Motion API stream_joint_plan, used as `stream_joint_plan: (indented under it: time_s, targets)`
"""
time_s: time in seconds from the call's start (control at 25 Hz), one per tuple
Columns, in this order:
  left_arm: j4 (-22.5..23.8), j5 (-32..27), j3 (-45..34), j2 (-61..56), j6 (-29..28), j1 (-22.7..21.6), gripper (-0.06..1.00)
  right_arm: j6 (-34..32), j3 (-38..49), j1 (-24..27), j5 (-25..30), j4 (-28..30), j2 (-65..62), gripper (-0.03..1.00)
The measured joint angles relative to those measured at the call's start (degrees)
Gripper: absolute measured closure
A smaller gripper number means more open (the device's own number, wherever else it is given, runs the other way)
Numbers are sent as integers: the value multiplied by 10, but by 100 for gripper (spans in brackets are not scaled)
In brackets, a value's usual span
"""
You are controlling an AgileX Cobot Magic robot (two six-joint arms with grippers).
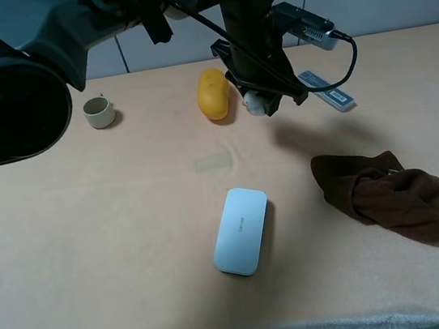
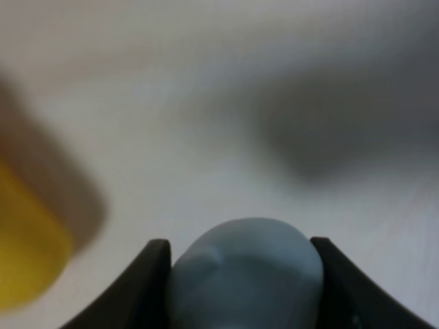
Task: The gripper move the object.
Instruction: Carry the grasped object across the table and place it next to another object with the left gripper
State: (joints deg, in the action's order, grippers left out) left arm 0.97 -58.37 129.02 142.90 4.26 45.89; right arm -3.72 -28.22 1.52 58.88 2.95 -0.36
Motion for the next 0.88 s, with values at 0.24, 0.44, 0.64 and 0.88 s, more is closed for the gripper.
stream_joint_plan:
  time_s: [0.24,0.44,0.64,0.88]
  targets:
    - [-10,67,6,25,1,0,51,0,0,0,0,0,0,28]
    - [-10,124,6,27,1,0,51,0,0,0,0,0,0,28]
    - [-14,170,6,40,1,0,51,0,0,0,0,0,0,28]
    - [-22,216,6,54,1,0,51,0,0,0,0,0,0,28]
